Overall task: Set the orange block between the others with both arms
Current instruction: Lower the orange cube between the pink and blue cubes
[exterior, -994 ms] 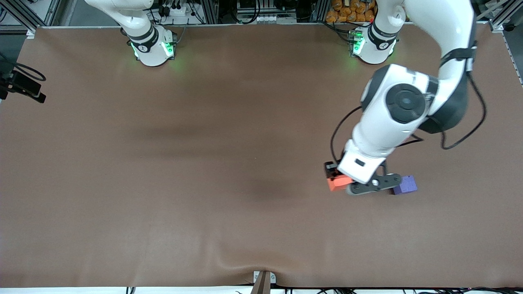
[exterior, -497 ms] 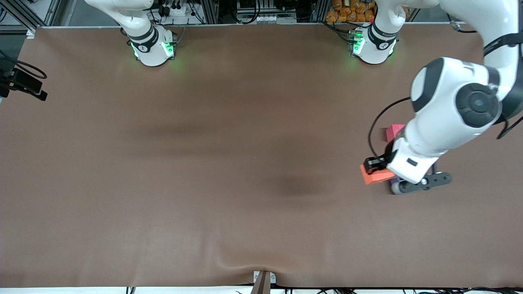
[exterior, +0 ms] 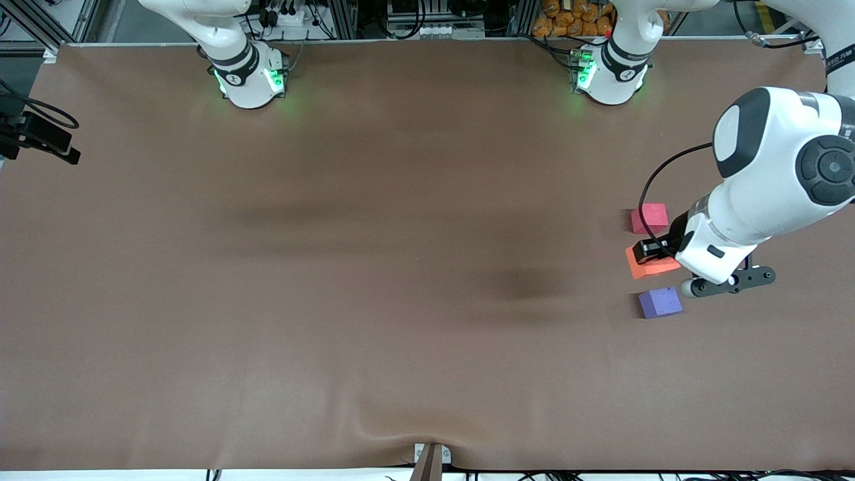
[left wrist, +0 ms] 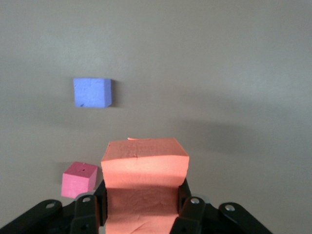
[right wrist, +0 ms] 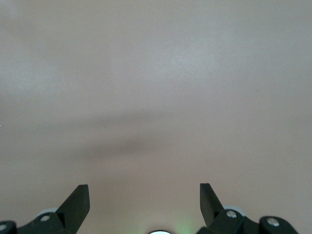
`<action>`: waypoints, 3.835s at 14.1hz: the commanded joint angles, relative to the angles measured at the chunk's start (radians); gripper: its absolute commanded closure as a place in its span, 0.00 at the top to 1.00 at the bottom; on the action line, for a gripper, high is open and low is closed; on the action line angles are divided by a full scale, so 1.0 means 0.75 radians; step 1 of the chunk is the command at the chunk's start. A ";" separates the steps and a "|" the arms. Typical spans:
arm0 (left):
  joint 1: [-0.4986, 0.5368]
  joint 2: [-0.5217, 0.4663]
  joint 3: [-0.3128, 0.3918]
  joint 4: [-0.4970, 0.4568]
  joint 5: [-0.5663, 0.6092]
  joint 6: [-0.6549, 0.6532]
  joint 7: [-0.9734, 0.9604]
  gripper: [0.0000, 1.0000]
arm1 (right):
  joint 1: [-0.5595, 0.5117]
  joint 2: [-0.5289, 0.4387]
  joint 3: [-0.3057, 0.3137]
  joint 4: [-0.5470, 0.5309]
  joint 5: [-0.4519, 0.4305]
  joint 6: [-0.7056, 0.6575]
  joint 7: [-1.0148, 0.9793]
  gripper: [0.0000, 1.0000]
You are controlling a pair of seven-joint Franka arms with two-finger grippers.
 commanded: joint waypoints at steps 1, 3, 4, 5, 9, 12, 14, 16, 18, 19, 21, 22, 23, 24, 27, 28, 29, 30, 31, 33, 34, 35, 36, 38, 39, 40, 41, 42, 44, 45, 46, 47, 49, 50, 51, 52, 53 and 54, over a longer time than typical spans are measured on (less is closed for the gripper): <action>0.064 -0.093 -0.014 -0.199 -0.017 0.087 0.056 0.00 | -0.015 0.003 0.001 0.017 0.033 -0.020 0.015 1.00; 0.124 -0.140 -0.014 -0.358 -0.009 0.214 0.154 0.00 | -0.015 -0.001 -0.003 0.017 0.090 -0.047 0.015 1.00; 0.171 -0.169 -0.014 -0.458 -0.009 0.312 0.219 0.00 | -0.015 -0.001 -0.005 0.019 0.122 -0.073 0.013 1.00; 0.216 -0.186 -0.016 -0.546 -0.009 0.410 0.284 0.00 | -0.017 -0.001 -0.003 0.023 0.143 -0.092 0.013 1.00; 0.302 -0.157 -0.016 -0.713 -0.023 0.666 0.428 0.00 | -0.019 0.003 -0.003 0.025 0.137 -0.078 0.009 1.00; 0.308 -0.096 -0.016 -0.768 -0.021 0.805 0.434 0.00 | -0.048 0.005 -0.005 0.025 0.121 -0.043 0.009 1.00; 0.312 -0.055 -0.016 -0.768 -0.023 0.832 0.434 0.00 | -0.066 0.005 -0.005 0.025 0.121 -0.021 0.009 1.00; 0.314 -0.024 -0.016 -0.768 -0.021 0.853 0.463 0.00 | -0.075 0.007 -0.005 0.025 0.117 -0.010 0.007 1.00; 0.322 0.008 -0.018 -0.768 -0.045 0.869 0.528 0.00 | -0.077 0.007 -0.003 0.025 0.080 -0.008 0.005 1.00; 0.330 0.025 -0.018 -0.768 -0.060 0.885 0.565 0.00 | -0.059 0.007 -0.001 0.023 0.031 -0.006 0.005 1.00; 0.369 0.051 -0.018 -0.768 -0.092 0.900 0.635 0.00 | -0.052 0.011 0.003 0.017 0.008 -0.006 0.002 1.00; 0.367 0.054 -0.022 -0.770 -0.109 0.900 0.639 0.00 | -0.042 0.019 0.003 0.015 0.008 -0.006 0.002 1.00; 0.369 0.054 -0.024 -0.772 -0.111 0.900 0.641 0.00 | -0.032 0.019 0.003 0.013 0.006 -0.008 0.000 1.00; 0.369 0.058 -0.024 -0.776 -0.113 0.904 0.641 0.00 | -0.030 0.019 0.003 0.013 0.004 -0.010 0.000 1.00; 0.369 0.080 -0.041 -0.778 -0.131 0.932 0.641 0.00 | -0.034 0.019 0.003 0.013 0.012 -0.016 0.002 1.00; 0.369 0.084 -0.043 -0.780 -0.133 0.936 0.645 0.00 | -0.030 0.019 0.003 0.013 0.018 -0.016 0.002 1.00; 0.369 0.090 -0.045 -0.783 -0.135 0.949 0.645 0.00 | -0.022 0.023 0.005 0.011 0.020 -0.016 0.005 1.00; 0.369 0.092 -0.045 -0.785 -0.135 0.963 0.647 0.00 | -0.013 0.028 0.005 0.011 0.020 -0.016 0.005 1.00; 0.369 0.097 -0.045 -0.787 -0.135 0.973 0.663 0.00 | -0.011 0.028 0.005 0.011 0.020 -0.020 0.007 1.00; 0.373 0.109 -0.045 -0.787 -0.135 0.994 0.716 0.00 | -0.011 0.028 0.005 0.013 0.022 -0.027 0.007 1.00; 0.376 0.111 -0.045 -0.787 -0.135 0.998 0.725 0.00 | -0.007 0.028 0.005 0.013 0.024 -0.031 0.007 1.00; 0.376 0.111 -0.045 -0.791 -0.135 1.000 0.727 0.00 | 0.001 0.028 0.007 0.013 0.025 -0.033 0.007 1.00; 0.376 0.111 -0.045 -0.795 -0.135 1.004 0.727 0.00 | 0.005 0.028 0.005 0.013 0.022 -0.035 0.009 1.00; 0.376 0.113 -0.047 -0.795 -0.135 1.018 0.731 0.00 | -0.001 0.030 0.005 0.013 0.022 -0.035 0.007 1.00; 0.376 0.119 -0.047 -0.795 -0.135 1.020 0.731 0.00 | -0.005 0.030 0.003 0.013 0.024 -0.035 0.005 1.00; 0.376 0.121 -0.053 -0.795 -0.135 1.024 0.731 0.00 | -0.007 0.028 0.003 0.013 0.025 -0.035 0.007 1.00; 0.376 0.123 -0.055 -0.795 -0.137 1.031 0.731 0.00 | -0.007 0.028 0.003 0.015 0.022 -0.035 0.007 1.00; 0.376 0.123 -0.057 -0.795 -0.146 1.031 0.731 0.00 | -0.009 0.028 0.001 0.017 0.024 -0.035 0.007 1.00; 0.376 0.123 -0.065 -0.797 -0.160 1.031 0.731 0.00 | -0.019 0.028 -0.001 0.017 0.025 -0.035 0.007 1.00; 0.376 0.127 -0.069 -0.797 -0.160 1.031 0.731 0.00 | -0.022 0.028 -0.001 0.017 0.031 -0.031 0.007 1.00; 0.376 0.129 -0.071 -0.797 -0.160 1.031 0.731 0.00 | -0.024 0.028 -0.001 0.021 0.043 -0.031 0.007 1.00; 0.376 0.129 -0.071 -0.805 -0.160 1.031 0.731 0.00 | -0.032 0.028 -0.003 0.023 0.063 -0.033 0.007 1.00; 0.378 0.129 -0.069 -0.811 -0.160 1.031 0.731 0.00 | -0.034 0.028 -0.001 0.021 0.074 -0.043 0.007 1.00; 0.380 0.129 -0.069 -0.815 -0.160 1.031 0.733 0.00 | -0.032 0.026 -0.001 0.023 0.074 -0.057 0.007 1.00; 0.384 0.127 -0.069 -0.817 -0.160 1.031 0.733 0.00 | -0.030 0.026 0.001 0.023 0.076 -0.055 0.007 1.00; 0.390 0.127 -0.069 -0.817 -0.160 1.031 0.735 0.00 | -0.030 0.024 0.001 0.025 0.074 -0.055 0.007 1.00; 0.390 0.129 -0.069 -0.817 -0.160 1.031 0.741 0.00 | -0.030 0.024 0.001 0.023 0.076 -0.057 0.007 1.00; 0.390 0.129 -0.069 -0.817 -0.160 1.031 0.753 0.00 | -0.030 0.019 0.001 0.023 0.074 -0.059 0.007 1.00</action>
